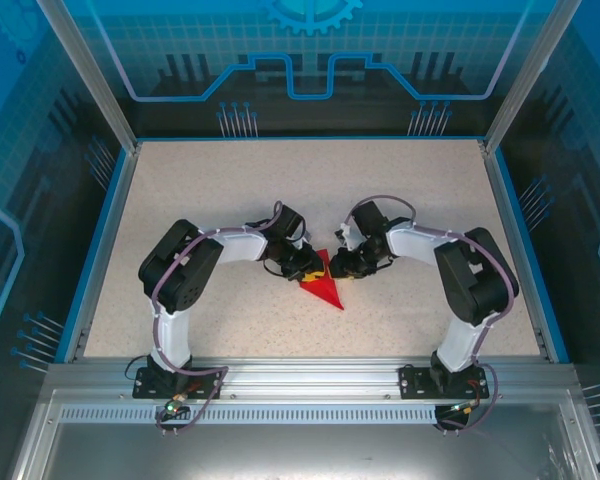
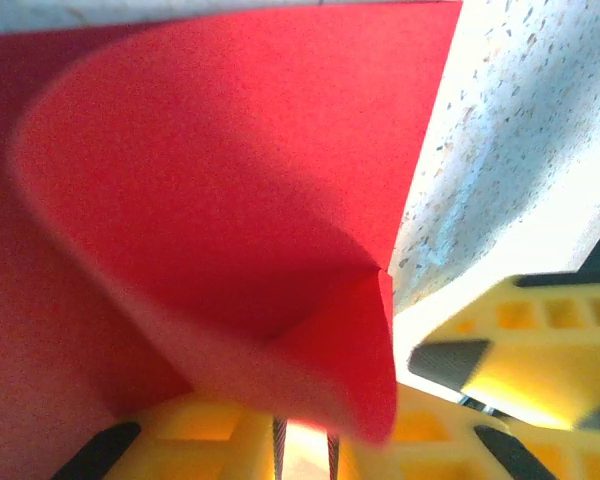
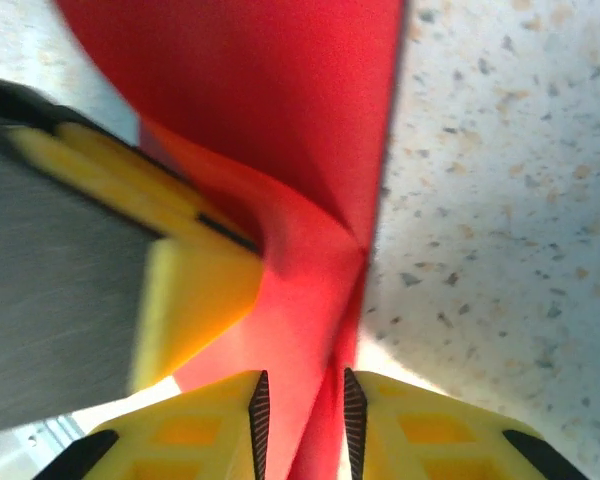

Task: Fold a paper plane with a square sheet of paper (fold left side to right side)

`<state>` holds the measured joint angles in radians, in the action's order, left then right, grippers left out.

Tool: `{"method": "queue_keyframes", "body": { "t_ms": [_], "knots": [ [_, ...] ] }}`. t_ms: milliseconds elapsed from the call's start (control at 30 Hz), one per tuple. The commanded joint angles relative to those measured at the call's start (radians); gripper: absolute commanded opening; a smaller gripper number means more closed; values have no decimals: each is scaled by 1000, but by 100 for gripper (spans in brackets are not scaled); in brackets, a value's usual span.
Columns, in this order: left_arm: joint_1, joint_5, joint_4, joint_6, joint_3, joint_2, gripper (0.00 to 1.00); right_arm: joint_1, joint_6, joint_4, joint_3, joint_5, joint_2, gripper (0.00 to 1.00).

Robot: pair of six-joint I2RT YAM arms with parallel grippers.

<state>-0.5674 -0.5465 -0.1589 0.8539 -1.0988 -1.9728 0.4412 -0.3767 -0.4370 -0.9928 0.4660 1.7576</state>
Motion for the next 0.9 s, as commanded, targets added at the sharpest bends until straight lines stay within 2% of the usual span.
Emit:
{"method": "queue_keyframes", "body": {
  "t_ms": [0, 200, 467, 700, 867],
  "knots": [
    [-6, 72, -97, -19, 60, -44, 21, -7, 13, -50, 8, 90, -62, 29],
    [-5, 73, -99, -20, 57, -43, 21, 37, -13, -28, 69, 213, -68, 25],
    [-4, 75, -102, -22, 57, -44, 20, 75, -10, -34, 64, 203, 18, 24],
    [-5, 74, -102, -22, 56, -44, 20, 85, 8, -97, 57, 104, 47, 24],
    [-5, 74, -103, -24, 56, -45, 20, 91, 14, -114, 59, 90, 51, 24]
  ]
}}
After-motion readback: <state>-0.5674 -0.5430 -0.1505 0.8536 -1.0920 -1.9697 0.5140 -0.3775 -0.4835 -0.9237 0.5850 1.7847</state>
